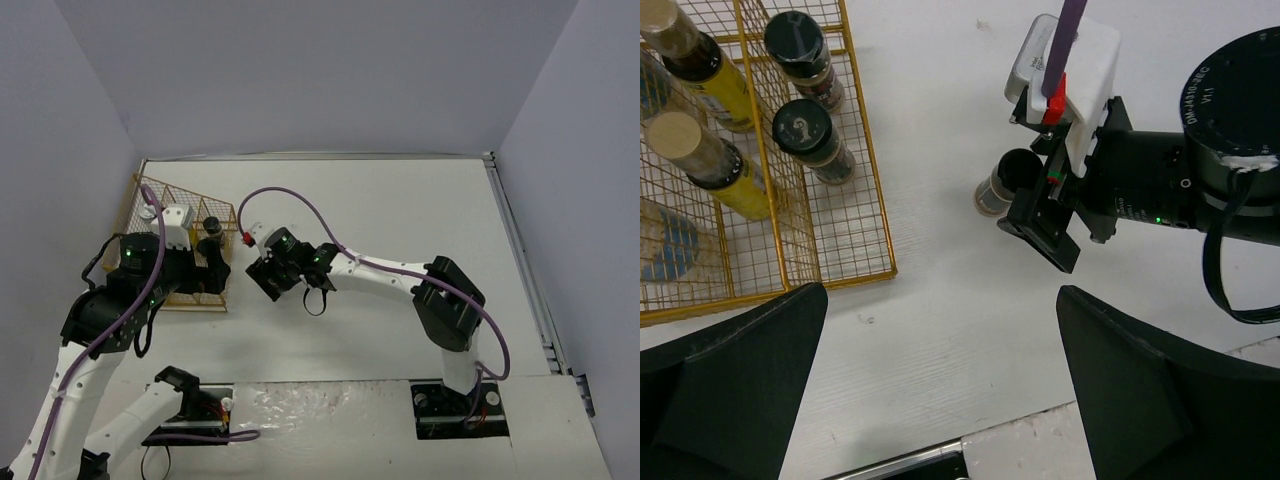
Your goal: Organize the condiment bottles
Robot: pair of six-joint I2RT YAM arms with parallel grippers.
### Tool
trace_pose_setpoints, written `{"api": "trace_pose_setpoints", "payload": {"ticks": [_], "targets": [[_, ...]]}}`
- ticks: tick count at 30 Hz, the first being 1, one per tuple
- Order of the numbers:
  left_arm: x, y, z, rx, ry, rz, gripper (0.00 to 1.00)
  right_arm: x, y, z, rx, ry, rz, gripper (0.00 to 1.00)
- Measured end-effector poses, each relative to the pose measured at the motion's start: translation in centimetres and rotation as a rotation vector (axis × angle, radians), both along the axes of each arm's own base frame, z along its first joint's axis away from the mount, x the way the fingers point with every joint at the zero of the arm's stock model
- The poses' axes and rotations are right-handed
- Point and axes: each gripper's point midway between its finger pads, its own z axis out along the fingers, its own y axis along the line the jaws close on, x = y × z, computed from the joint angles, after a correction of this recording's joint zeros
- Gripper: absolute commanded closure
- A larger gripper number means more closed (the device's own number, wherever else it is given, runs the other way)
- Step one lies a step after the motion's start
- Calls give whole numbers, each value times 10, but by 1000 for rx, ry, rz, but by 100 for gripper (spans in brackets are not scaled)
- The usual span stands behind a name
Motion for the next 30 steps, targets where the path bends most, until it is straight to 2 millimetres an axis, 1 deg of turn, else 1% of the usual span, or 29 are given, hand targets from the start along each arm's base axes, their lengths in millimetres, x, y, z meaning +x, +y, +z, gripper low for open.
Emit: {"api": "trace_pose_setpoints", "payload": {"ticks": [2, 4, 6, 8, 11, 12, 13, 15, 17, 19, 21, 23, 25, 27, 30], "targets": [[2, -3, -3, -1, 17, -7, 3, -1, -3, 10, 12, -9, -4, 7], [4, -6, -6, -2, 35, -13, 3, -3, -9, 28, 35, -31, -15, 2], [7, -10, -9, -10, 52, -22, 3, -4, -18, 59, 78, -75, -32, 0], [11, -15, -13, -19, 76, -33, 3, -5, -30, 95, 137, -136, -59, 0], [20, -23, -20, -24, 122, -47, 3, -14, -65, 147, 227, -226, -129, 0], [24, -27, -21, -22, 139, -51, 3, -16, -78, 159, 250, -250, -157, 0], [28, -31, -23, -20, 155, -57, 3, -20, -91, 168, 266, -268, -186, 0], [40, -40, -28, -14, 182, -71, 3, -27, -118, 177, 289, -292, -247, 0], [46, -52, -36, 8, 217, -96, 3, -32, -144, 183, 314, -311, -320, 0], [50, -69, -45, 39, 249, -133, 5, -39, -175, 180, 318, -324, -401, 0], [55, -85, -56, 74, 280, -158, 7, -46, -202, 184, 345, -343, -474, 0], [60, -98, -71, 112, 314, -171, 9, -54, -227, 193, 391, -361, -537, 0], [64, -106, -88, 155, 354, -166, 11, -59, -244, 206, 451, -381, -587, 0], [66, -109, -106, 196, 394, -146, 13, -65, -260, 219, 509, -396, -630, 0], [70, -109, -123, 245, 426, -108, 17, -69, -273, 222, 531, -398, -669, 0]]}}
